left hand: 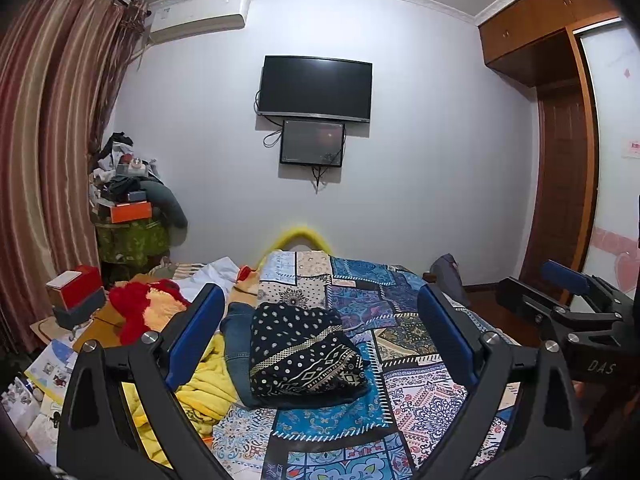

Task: Fold large clothes

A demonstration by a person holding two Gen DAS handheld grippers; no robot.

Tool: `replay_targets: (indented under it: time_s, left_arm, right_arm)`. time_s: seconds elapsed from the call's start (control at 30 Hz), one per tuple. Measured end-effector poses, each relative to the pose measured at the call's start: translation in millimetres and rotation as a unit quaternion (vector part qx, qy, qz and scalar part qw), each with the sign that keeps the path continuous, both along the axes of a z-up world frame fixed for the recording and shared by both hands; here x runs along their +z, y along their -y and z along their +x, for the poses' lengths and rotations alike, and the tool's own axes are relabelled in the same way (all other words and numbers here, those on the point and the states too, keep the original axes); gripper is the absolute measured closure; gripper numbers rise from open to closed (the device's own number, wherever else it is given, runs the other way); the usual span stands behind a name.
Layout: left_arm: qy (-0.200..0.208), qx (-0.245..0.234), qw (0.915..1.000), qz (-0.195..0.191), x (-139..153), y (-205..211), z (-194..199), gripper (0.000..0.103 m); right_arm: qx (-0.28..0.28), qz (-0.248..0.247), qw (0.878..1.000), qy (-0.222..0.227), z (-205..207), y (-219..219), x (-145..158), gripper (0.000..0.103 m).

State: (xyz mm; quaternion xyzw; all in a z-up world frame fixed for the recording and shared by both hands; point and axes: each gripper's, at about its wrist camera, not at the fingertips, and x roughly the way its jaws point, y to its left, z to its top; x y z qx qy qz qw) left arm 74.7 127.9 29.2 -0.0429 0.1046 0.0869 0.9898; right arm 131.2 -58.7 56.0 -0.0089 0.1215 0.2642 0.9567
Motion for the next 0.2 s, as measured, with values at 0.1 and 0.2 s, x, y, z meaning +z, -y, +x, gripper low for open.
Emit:
replay_targets:
  time_s: [0.1, 0.2]
  left_arm:
    - [0.000, -0.001, 1.0000, 0.001, -0.8, 0.4, 0.0, 0.005]
    - [-0.002, -0.001, 1.0000, 0.003, -1.4, 1.1, 0.4, 0.005]
  right_arm:
    - [-0.001, 0.001, 1.000, -0.001, -0.3, -0.5, 0.1, 0.000]
    - [0.001, 0.002, 1.000, -0.002, 0.5, 0.2, -0.1, 0.000]
